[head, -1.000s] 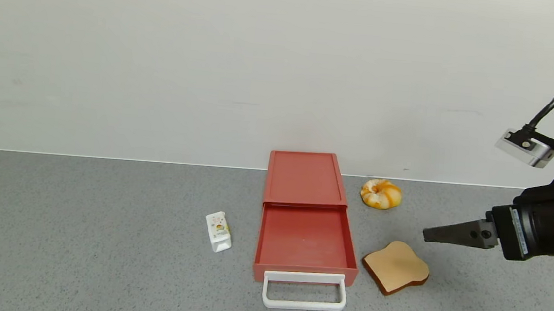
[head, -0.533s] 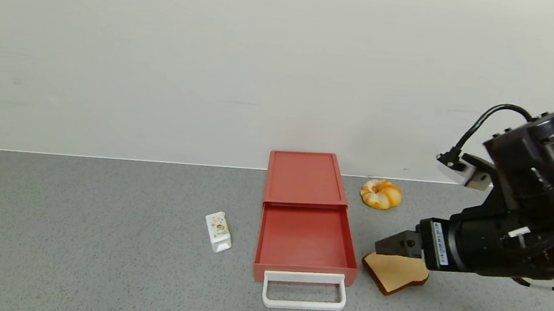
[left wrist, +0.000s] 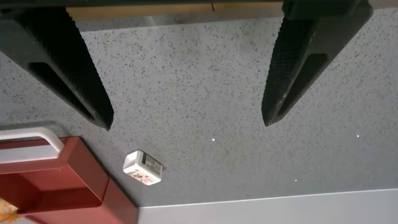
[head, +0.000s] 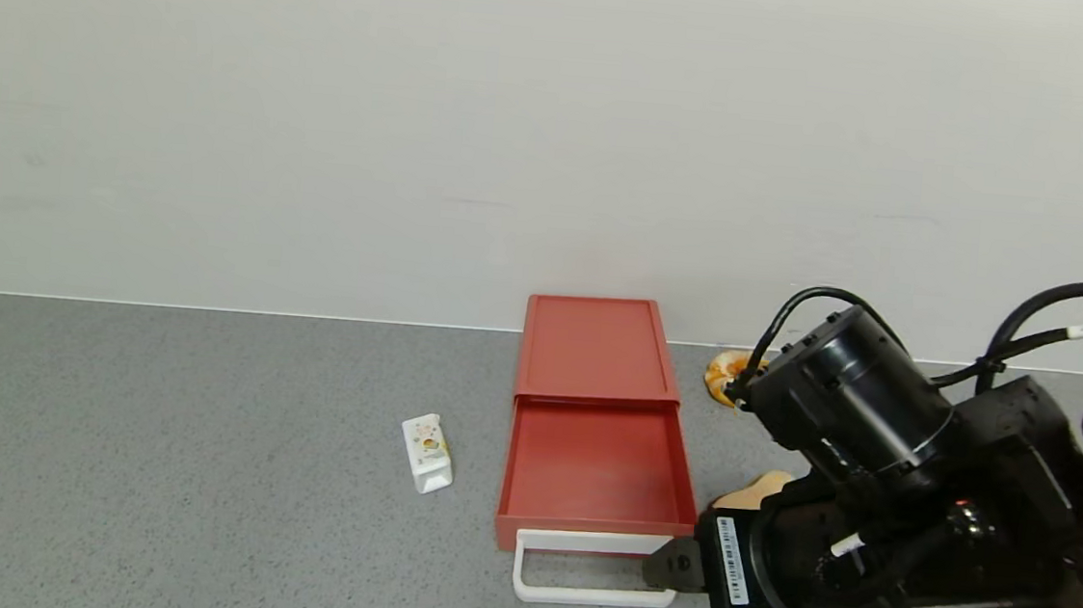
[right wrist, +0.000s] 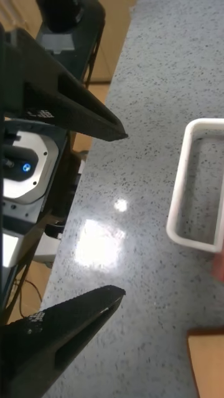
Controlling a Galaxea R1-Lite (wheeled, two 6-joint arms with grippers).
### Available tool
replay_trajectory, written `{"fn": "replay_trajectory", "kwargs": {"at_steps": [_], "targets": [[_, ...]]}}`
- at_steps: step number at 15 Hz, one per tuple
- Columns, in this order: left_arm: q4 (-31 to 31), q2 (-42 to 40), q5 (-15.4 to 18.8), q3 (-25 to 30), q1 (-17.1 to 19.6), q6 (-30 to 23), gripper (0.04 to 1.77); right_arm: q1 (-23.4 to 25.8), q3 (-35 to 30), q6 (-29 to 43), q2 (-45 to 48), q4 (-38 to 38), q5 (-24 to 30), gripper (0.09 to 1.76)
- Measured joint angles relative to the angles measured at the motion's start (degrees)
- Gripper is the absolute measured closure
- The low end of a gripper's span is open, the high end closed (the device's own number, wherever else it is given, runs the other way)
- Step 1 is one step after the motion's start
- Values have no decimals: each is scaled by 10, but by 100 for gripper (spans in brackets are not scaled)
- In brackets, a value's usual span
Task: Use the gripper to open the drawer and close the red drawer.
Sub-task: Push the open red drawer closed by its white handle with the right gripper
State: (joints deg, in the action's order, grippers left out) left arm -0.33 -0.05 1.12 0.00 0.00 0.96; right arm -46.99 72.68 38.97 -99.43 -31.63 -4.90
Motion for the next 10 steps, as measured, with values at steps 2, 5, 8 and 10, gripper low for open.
{"fn": "replay_trajectory", "kwargs": {"at_steps": [2,5,8,10], "targets": [[0,0,0,0,0,1,9,-4,27,40,-27,-13,-2,14],[0,0,0,0,0,1,9,-13,70,101,-71,-48,-22,14],[0,0,0,0,0,1,9,-20,94,135,-110,-54,-26,14],[0,0,0,0,0,1,9,-21,111,151,-134,-54,-31,14]]}}
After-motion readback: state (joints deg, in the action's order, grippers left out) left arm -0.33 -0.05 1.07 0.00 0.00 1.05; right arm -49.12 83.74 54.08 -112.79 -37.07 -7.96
